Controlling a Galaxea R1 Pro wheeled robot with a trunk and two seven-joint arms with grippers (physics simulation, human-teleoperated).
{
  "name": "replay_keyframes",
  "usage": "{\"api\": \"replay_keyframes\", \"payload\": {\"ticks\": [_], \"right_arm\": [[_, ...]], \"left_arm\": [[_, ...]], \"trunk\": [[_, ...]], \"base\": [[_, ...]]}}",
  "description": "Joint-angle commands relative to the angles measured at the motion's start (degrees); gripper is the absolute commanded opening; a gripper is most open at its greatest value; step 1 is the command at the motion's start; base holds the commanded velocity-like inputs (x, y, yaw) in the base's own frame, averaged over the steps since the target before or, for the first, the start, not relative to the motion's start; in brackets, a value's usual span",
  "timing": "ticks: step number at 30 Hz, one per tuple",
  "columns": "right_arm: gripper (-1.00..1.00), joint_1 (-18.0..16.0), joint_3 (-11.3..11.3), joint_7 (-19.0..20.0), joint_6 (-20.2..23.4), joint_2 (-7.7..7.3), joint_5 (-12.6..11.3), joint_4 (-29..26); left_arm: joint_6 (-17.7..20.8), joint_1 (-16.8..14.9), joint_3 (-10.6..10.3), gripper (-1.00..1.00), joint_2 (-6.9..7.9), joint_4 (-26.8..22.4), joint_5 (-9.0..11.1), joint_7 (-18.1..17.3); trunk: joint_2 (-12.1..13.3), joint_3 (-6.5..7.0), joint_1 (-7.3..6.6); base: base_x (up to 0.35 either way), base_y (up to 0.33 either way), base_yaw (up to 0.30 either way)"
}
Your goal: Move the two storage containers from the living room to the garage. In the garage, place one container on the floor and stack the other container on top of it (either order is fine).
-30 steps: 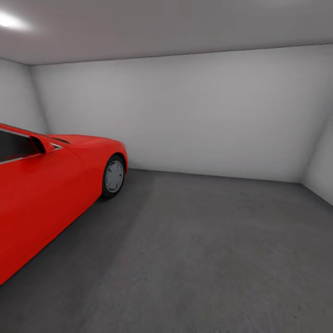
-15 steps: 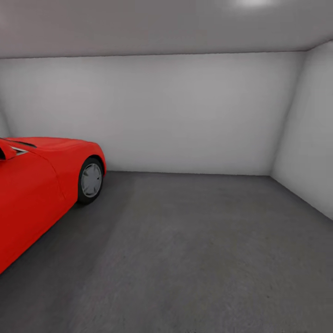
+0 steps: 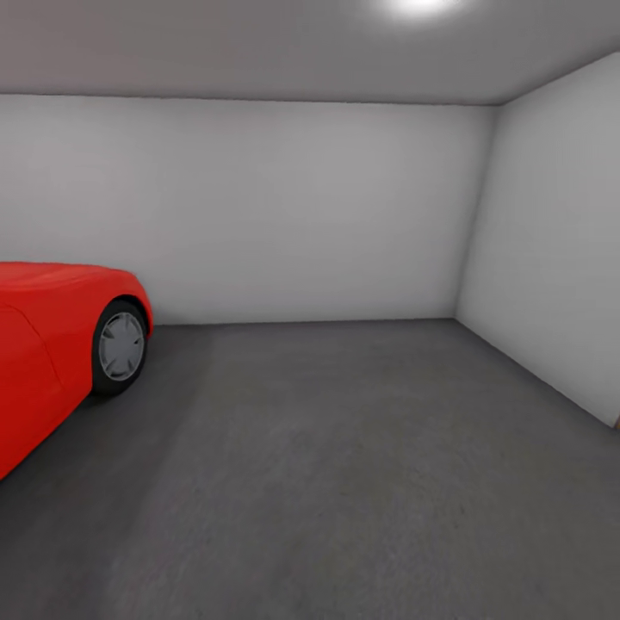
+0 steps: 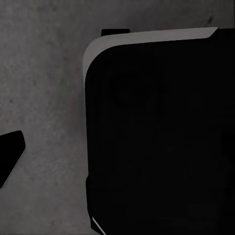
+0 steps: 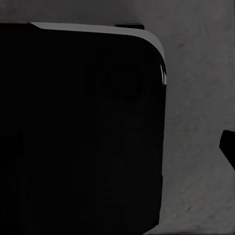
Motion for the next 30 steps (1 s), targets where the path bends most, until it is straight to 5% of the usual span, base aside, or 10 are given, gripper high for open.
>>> {"api": "replay_keyframes", "payload": {"ticks": [1,23,30], "right_arm": [[1.00,0.0,0.0,0.0,-0.2,-0.01,-0.2,0.1],[1.00,0.0,-0.3,0.0,-0.3,-0.27,-0.6,0.2],[1.00,0.0,-0.1,0.0,-0.2,-0.21,0.1,0.1]], "left_arm": [[-0.2,0.0,-0.1,1.00,0.01,0.0,0.0,0.0],[-0.2,0.0,-0.1,1.00,0.01,0.0,0.0,0.0],[-0.2,0.0,0.4,1.00,-1.12,-2.1,0.2,0.0]], "trunk": [[0.0,-0.04,0.00],[0.0,-0.04,0.00],[0.0,-0.04,0.00]], "base": [[0.000,0.000,-0.300],[0.000,0.000,-0.300],[0.000,0.000,-0.300]]}}
